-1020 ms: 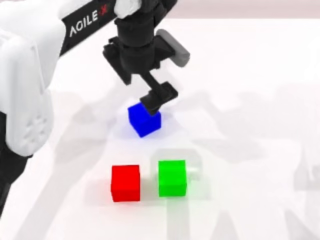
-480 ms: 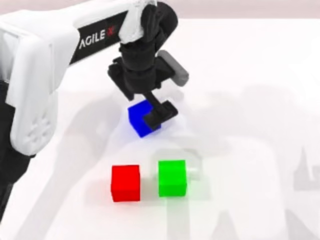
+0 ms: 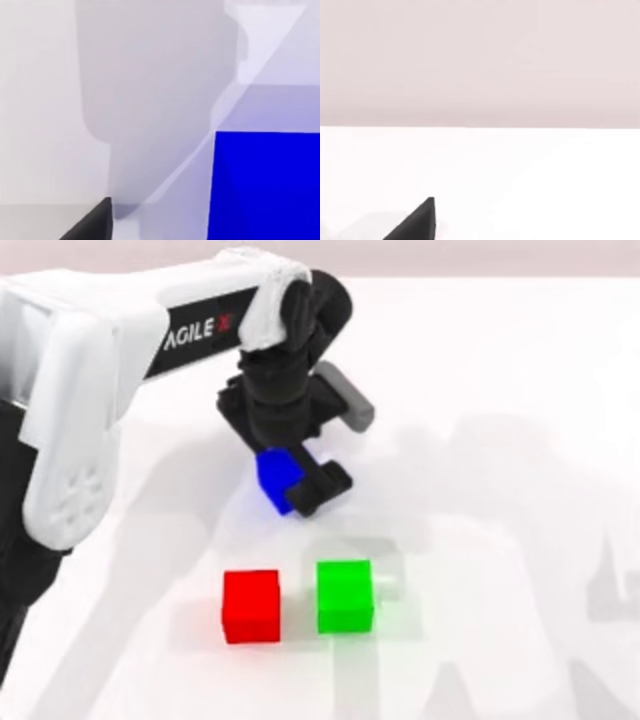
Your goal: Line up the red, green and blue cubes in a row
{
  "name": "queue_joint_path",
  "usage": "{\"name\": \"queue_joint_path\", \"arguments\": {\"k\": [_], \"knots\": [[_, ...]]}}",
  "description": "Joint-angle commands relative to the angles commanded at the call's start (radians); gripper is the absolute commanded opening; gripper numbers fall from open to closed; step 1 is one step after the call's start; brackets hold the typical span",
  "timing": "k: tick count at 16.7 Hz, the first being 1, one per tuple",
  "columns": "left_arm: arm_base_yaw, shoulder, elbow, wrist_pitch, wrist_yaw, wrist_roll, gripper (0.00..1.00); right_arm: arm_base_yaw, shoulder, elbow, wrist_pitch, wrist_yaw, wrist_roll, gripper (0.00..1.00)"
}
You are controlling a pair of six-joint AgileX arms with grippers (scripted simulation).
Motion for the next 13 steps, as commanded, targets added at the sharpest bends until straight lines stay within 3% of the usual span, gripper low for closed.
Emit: {"name": "queue_joint_path", "arguments": {"k": [13], "knots": [[0.0, 0.0, 0.0, 0.0, 0.0, 0.0, 0.02, 0.0, 0.0, 0.0, 0.0, 0.0, 0.0, 1.0]]}}
